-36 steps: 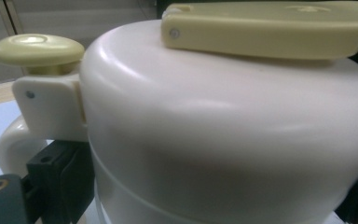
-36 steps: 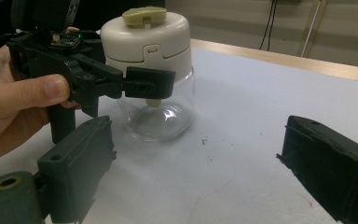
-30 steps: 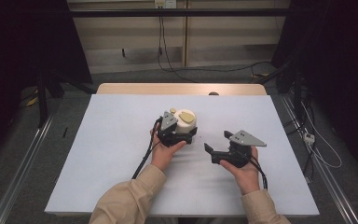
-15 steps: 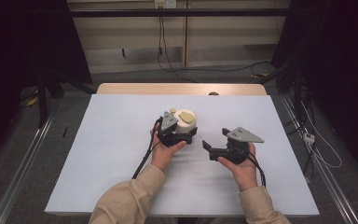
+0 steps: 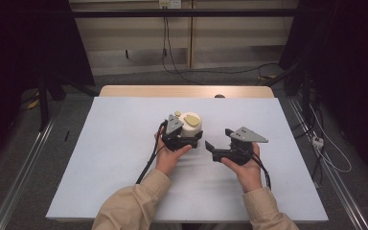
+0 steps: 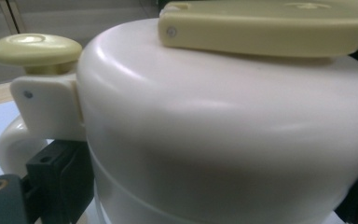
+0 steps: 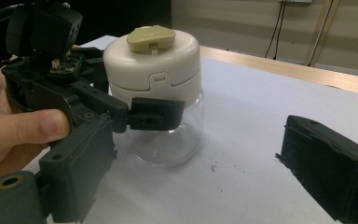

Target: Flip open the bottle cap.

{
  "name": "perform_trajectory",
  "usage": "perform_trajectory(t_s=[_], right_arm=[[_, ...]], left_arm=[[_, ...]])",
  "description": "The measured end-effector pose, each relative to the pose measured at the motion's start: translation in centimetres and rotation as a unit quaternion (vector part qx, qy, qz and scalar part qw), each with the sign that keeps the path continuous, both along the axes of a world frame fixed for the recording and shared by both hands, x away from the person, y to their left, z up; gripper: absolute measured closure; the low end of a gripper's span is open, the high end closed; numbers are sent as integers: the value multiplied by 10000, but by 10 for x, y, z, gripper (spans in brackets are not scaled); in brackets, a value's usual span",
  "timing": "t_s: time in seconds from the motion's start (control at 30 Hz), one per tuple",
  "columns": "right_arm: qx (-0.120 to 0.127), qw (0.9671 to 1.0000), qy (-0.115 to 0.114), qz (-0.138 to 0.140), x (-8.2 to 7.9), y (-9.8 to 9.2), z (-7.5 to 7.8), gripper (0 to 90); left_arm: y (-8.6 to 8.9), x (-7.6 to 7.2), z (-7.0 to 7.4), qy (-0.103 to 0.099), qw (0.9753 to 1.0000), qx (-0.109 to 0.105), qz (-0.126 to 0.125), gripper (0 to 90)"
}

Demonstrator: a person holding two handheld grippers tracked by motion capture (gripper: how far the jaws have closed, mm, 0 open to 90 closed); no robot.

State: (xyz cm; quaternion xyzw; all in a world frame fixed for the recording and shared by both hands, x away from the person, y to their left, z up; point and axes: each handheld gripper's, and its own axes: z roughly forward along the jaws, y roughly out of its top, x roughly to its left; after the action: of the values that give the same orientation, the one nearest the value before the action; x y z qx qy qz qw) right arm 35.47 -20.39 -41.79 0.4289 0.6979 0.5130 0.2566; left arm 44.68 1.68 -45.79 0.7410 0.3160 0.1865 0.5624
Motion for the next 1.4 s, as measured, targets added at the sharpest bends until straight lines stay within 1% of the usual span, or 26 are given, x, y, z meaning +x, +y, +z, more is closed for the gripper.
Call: perform_trajectory(t_s=[0.23,0.37,0.47,0.53,0.6,0.67,0.73,0.87,0.9,0.93,1.0,1.07,1.13,1.2,1.27,1.33,1.4], right_arm=[[-18,10000,22,29,3,1,2,91],[48,9999,17,92,4,2,4,153],[42,9999,7,162,4,3,6,229],[9,9998,-13,186,5,4,8,292],[26,9998,-20,213,6,5,9,342],[59,9998,-31,213,7,5,10,402],[63,9997,-27,217,8,5,11,441],[19,9998,-53,216,10,5,11,552],[55,9995,-51,299,11,6,11,575],[38,9994,-10,338,11,6,11,583],[-28,9994,-40,334,12,6,11,622],[-43,9993,1,379,13,7,12,660],[-6,9988,70,493,14,9,12,675],[-91,9985,85,525,16,12,13,689],[-124,9985,72,521,16,14,15,717],[-103,9983,57,573,18,16,17,750],[-85,9984,53,563,19,17,18,787]], left_arm=[[0,0,0,-18,10000,14,3,53],[-1,0,0,-24,10000,18,3,53],[-1,0,0,-22,10000,5,26,52],[-1,0,0,-34,10000,35,14,52],[-1,0,0,-37,10000,40,19,52],[-1,0,0,-42,10000,40,13,52],[-1,0,0,-40,10000,44,15,52],[-1,-1,0,-50,10000,59,20,52],[-1,-1,0,-51,10000,64,21,52],[-1,-1,0,-50,10000,64,21,52],[-1,-1,0,-47,10000,63,32,52],[-1,-1,0,-47,10000,66,30,51],[-1,-1,0,-47,10000,81,32,51],[-2,-1,0,-52,9999,88,31,51],[-2,-1,0,-59,9999,104,29,51],[-2,-1,0,-51,9999,100,42,51],[-2,-1,0,-51,9999,97,38,51]])
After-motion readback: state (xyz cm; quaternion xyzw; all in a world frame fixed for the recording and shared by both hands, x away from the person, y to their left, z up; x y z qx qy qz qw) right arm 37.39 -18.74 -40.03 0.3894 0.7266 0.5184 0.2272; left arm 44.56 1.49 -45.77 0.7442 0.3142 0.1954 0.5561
